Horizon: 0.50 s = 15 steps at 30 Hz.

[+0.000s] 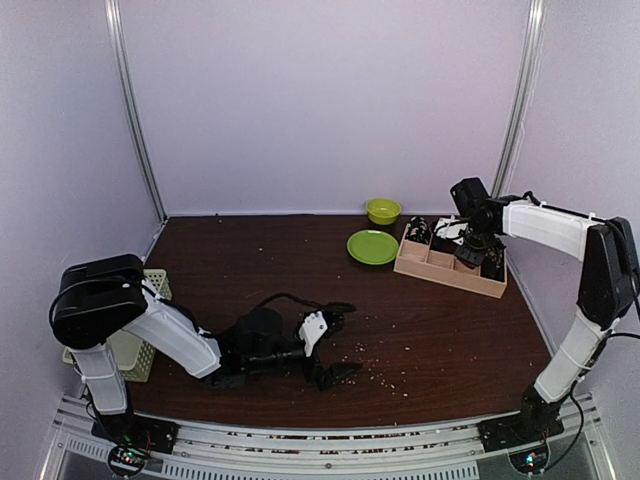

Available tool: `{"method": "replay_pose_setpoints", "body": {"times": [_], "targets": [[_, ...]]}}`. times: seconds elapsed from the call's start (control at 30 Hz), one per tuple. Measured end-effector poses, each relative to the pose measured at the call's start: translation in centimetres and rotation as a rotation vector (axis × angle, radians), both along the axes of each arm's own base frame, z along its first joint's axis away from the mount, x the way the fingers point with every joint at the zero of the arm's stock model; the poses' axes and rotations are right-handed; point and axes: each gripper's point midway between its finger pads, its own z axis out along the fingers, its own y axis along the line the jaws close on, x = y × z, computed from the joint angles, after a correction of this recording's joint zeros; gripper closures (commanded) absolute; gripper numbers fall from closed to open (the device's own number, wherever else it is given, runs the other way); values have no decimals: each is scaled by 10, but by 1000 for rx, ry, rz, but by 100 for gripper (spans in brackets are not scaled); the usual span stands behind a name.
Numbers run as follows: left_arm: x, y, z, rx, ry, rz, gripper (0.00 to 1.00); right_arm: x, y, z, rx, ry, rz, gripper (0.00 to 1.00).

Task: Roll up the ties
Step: Place the tie in the storage box.

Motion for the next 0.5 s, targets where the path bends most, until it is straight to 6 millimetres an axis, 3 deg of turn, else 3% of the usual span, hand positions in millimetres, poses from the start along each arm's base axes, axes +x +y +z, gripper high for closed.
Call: {"method": "replay_pose_setpoints", "body": {"times": [0.13,0.5], "targets": [[0,0,3,-12,-5,-2,2,9,-5,-6,-3,22,-1,100],[-2,5,-2,-2,-2,2,2,18,-7,-49,-9,113,30,100]]}}
